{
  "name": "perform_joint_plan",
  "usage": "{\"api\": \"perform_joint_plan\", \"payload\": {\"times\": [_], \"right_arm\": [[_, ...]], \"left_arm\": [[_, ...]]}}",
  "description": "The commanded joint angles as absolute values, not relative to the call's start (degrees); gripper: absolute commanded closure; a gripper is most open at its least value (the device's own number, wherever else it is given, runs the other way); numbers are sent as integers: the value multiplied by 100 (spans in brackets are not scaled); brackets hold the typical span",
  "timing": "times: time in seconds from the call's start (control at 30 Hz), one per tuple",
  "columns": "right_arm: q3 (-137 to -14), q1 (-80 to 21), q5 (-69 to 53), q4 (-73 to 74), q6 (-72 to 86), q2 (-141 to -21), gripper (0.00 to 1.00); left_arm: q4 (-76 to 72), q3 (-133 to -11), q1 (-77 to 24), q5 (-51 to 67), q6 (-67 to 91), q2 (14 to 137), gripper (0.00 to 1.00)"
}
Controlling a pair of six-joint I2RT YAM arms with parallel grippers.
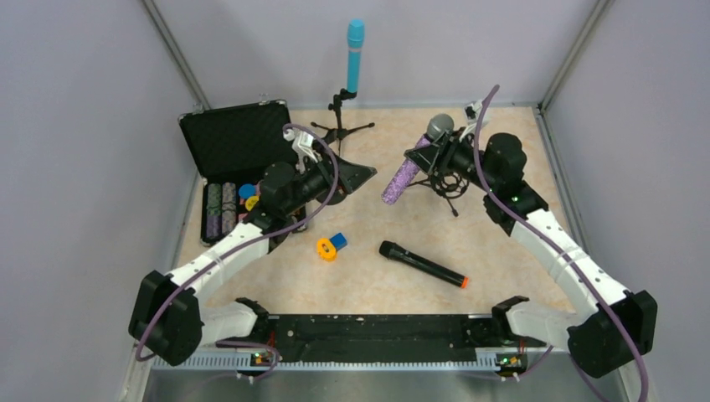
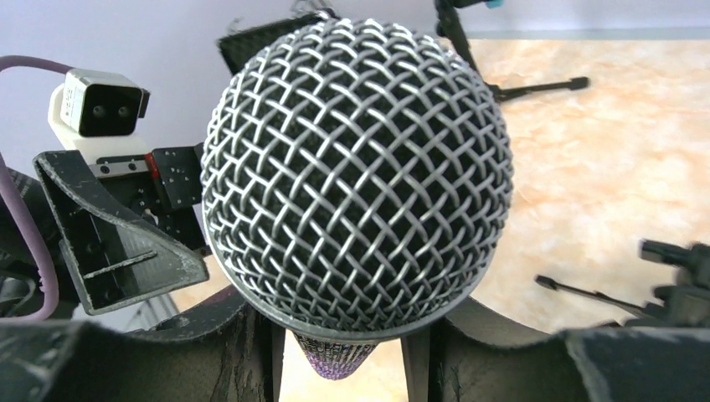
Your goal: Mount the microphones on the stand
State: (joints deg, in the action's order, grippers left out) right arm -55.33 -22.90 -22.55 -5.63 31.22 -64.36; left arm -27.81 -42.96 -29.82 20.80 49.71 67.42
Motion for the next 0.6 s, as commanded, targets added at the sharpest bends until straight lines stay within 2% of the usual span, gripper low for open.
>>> {"api": "perform_joint_plan", "payload": {"times": [0.0, 0.33, 0.57], "right_arm": [[-5879, -2338, -1739, -289, 2447, -5910, 100], [-6033, -2340, -612, 459, 1458, -5171, 100], [-6049, -2350, 92, 752, 967, -4852, 100]], "left_arm": [[-2593, -4560, -2963, 2452, 4921, 7071, 1], [-1130, -5296, -2972, 2782, 4606, 7914, 1], [705, -6065, -3062, 2475, 3610, 8383, 1]]}}
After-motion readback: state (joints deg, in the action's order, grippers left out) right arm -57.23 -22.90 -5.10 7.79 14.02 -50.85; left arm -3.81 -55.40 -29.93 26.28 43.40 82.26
